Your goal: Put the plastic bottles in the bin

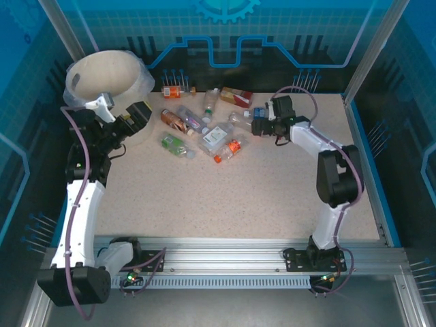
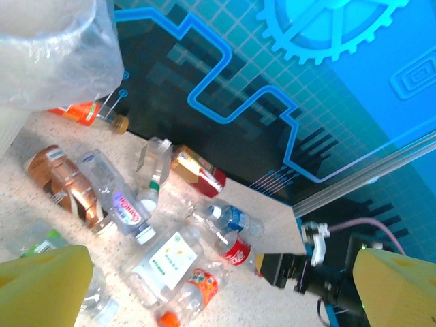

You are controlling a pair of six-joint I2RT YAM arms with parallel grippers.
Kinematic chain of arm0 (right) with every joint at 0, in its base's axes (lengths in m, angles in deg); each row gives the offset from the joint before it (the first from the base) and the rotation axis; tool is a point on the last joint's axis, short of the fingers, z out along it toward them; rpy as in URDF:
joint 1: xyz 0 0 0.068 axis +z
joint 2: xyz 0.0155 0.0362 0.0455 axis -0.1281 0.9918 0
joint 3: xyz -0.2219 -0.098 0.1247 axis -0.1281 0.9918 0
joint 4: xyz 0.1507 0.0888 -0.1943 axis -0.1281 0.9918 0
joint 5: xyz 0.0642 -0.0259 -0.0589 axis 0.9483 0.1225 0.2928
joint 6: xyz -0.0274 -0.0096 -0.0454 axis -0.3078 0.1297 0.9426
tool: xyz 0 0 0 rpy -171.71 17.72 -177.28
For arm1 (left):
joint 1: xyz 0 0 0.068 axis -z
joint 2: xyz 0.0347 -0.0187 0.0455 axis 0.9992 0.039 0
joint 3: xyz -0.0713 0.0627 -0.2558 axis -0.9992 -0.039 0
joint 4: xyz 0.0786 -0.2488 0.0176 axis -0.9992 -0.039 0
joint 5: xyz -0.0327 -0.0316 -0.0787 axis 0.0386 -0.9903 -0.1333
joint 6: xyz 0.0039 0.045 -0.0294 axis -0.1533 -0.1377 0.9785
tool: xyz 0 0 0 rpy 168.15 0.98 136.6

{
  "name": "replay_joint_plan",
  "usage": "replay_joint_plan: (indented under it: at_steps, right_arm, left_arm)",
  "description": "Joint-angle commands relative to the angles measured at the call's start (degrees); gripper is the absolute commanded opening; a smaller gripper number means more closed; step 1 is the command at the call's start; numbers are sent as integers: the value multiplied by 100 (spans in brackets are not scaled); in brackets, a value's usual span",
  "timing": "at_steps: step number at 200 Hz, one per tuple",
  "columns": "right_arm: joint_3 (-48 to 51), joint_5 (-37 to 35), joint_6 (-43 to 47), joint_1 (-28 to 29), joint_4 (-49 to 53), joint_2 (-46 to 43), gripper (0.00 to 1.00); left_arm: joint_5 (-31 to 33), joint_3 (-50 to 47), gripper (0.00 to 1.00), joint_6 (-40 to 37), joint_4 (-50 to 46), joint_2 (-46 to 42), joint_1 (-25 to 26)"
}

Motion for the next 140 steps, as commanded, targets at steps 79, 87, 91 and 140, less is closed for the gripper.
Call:
replay_joint_plan:
  at_steps: [79, 87, 91, 140]
  right_arm:
    - [-2024, 393, 2592, -341, 2464, 1812, 88]
    - [-2081, 414, 2673, -344, 2551, 1864, 88]
    - [-2103, 430, 2706, -345, 2591, 1882, 87]
    - [-2203, 434, 2803, -376, 2746, 2003, 75]
  left_arm:
    - [105, -140, 99, -414, -584, -94, 26]
    - [95, -142, 99, -422, -581, -79, 26]
    - [93, -136, 99, -423, -588, -63, 26]
    - [29, -176, 99, -450, -547, 40, 30]
